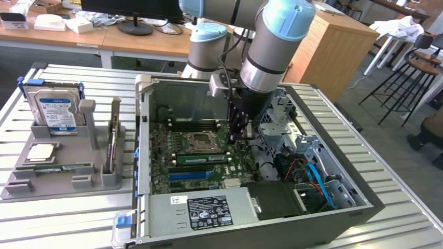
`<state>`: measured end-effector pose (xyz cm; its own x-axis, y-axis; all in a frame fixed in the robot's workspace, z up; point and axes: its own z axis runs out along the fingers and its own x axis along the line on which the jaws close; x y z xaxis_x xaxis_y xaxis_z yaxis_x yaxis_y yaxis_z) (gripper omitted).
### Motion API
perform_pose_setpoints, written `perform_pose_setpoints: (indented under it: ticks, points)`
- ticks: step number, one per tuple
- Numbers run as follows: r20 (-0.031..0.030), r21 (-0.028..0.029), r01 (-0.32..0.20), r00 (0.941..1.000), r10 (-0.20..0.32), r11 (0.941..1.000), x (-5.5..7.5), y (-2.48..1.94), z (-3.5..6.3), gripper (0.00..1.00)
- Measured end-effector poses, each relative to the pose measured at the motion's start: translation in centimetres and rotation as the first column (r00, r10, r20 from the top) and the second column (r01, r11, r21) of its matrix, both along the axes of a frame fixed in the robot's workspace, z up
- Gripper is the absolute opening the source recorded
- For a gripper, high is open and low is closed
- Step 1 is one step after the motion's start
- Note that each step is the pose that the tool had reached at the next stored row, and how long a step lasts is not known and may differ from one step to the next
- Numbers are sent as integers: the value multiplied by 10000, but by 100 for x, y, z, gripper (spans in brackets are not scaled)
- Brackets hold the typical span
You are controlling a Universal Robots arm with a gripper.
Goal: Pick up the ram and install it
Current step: 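Press down the ram until it locks into place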
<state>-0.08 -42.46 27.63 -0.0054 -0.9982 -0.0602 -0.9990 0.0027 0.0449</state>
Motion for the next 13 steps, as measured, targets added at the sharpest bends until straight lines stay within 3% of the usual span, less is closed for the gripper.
perform_pose_setpoints:
  ticks: [13]
  points:
    - [1,3,0,10000,0,10000,81,0,-16,10]
